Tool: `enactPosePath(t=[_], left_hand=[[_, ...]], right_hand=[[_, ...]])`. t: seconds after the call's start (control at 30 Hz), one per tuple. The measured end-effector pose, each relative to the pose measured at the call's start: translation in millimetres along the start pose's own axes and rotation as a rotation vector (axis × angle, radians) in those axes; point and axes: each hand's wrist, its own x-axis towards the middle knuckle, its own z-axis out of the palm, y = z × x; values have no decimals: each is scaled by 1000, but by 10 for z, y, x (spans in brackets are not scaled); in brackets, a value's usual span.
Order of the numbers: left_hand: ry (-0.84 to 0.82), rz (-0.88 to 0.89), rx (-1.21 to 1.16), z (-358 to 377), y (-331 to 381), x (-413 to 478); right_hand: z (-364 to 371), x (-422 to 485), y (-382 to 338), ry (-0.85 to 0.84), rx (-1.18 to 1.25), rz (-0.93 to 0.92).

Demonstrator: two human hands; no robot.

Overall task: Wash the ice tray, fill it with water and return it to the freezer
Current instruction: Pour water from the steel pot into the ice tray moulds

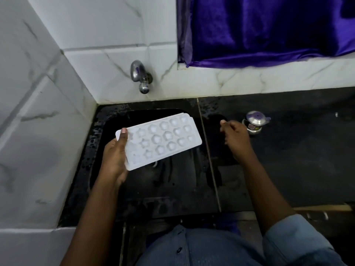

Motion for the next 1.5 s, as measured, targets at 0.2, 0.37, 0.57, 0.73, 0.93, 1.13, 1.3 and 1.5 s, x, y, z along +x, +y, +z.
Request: enactPosePath(t=[0.2,0.37,0.57,0.73,0.93,1.13,1.3,1.5], left_hand=[[-140,-118,-90,551,-82,-98],[-152,-160,-33,1088,-202,-147],[-177,-236,-57,1582,-340,-260],[-179,-263,-21,1836,-426,-341],[-180,-268,-51,2009,-466,-389],[-163,-261,-110,2098,-533,-488],[-141,-278,-143,2085,-605,-543],[-159,-285,-174,2066,-636,-496]], right_hand=[[-1047,657,532,361,57,48],[-1642,1148,819,371,-132,15],[-1822,1592,1064,184,-242,-22],[-1830,1886,1390,72,-127,101],[-1852,1989,1392,20,-74,101],[-1929,2042,1490,-133,-15,169],[-1924,2024,1551,-144,38,146],[-1948,1936,1446,-96,42,96]])
